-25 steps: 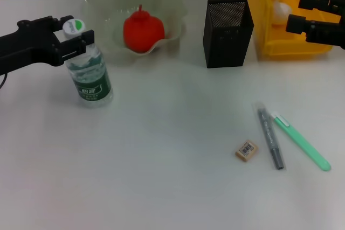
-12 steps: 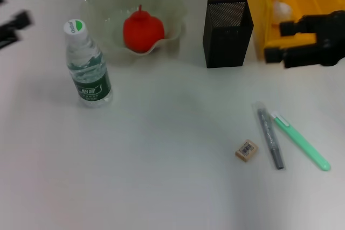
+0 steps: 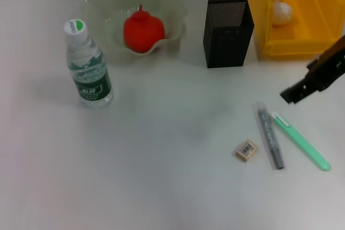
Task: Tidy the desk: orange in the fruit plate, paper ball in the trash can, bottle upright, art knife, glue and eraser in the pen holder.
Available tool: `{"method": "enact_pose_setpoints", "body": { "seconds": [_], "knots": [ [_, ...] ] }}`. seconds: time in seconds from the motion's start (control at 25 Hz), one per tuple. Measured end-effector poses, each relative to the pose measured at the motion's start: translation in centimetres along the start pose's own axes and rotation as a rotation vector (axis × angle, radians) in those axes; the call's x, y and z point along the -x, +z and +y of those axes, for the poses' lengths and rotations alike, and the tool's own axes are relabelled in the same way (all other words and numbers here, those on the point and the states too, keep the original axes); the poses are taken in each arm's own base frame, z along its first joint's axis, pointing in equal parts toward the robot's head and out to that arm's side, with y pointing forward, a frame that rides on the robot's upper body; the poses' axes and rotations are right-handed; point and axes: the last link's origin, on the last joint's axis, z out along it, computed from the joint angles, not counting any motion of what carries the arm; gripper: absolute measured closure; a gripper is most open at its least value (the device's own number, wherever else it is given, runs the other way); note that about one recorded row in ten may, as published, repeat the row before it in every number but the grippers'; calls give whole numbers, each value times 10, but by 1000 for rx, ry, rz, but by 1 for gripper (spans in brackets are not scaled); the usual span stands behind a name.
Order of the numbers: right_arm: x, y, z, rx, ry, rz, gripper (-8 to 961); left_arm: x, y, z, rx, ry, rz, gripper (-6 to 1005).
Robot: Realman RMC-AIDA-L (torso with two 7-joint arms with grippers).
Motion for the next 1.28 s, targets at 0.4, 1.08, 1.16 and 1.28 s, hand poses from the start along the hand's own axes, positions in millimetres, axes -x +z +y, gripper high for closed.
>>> {"method": "enact_pose_setpoints", "body": {
  "seconds": [0.4,1.08,1.16,1.28],
  "knots": [
    [-24,42,-14,-104,72,164,117,5,-7,5,-9,-25,-6,186],
    [-29,100,-18,-36,72,147,118,12,11,3,4,-57,22,186],
    [-28,100,-18,-38,72,146,118,12,10,2,3,-59,21,186],
    [-26,102,-19,-40,72,156,118,12,10,2,2,-61,20,186]
  ]
}}
